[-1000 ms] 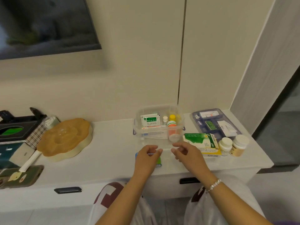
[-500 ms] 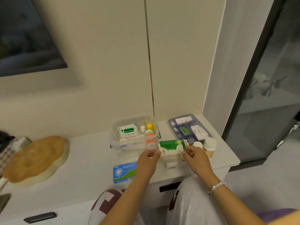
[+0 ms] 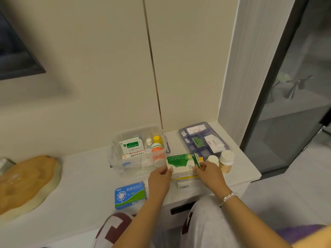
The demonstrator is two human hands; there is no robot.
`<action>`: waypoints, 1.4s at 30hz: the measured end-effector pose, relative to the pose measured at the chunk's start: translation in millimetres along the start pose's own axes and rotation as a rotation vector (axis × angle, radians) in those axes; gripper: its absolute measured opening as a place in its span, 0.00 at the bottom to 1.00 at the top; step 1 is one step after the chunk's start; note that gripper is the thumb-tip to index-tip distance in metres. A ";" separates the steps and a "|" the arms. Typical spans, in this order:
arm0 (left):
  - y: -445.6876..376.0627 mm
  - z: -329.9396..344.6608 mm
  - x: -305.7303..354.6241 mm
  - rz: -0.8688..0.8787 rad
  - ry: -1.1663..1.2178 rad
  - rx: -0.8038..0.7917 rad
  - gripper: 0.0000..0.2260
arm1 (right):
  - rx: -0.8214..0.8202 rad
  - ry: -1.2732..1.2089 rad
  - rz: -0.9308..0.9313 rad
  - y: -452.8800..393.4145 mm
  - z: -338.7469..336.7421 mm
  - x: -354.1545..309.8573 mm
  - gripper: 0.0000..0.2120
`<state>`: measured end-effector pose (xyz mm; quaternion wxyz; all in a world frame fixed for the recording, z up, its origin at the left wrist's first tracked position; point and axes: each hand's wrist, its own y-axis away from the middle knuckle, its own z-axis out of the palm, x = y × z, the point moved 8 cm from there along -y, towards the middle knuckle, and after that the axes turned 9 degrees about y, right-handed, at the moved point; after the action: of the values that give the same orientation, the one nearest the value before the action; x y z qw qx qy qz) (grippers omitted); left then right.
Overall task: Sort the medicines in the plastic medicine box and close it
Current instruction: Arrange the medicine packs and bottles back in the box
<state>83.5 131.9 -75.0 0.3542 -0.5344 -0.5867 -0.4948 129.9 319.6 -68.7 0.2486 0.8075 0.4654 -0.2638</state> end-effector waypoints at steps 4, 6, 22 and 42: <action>0.7 -5.8 4.6 0.031 -0.027 0.033 0.08 | 0.000 -0.161 0.039 1.4 2.8 0.3 0.09; 3.7 -8.4 9.5 0.050 -0.029 0.037 0.08 | 0.024 -0.220 0.062 3.5 2.2 1.9 0.08; 12.1 -59.6 68.0 0.228 0.054 0.111 0.12 | 0.136 -0.457 0.037 21.8 -20.6 -46.7 0.09; -70.5 -171.0 49.1 0.192 -0.085 0.395 0.13 | -0.139 -0.405 -0.076 -56.5 51.6 -174.2 0.16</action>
<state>-13.5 -14.3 1.5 0.4725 -0.5284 -0.6330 -0.3112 -4.5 203.1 -1.0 0.3820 0.7006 0.4533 -0.3971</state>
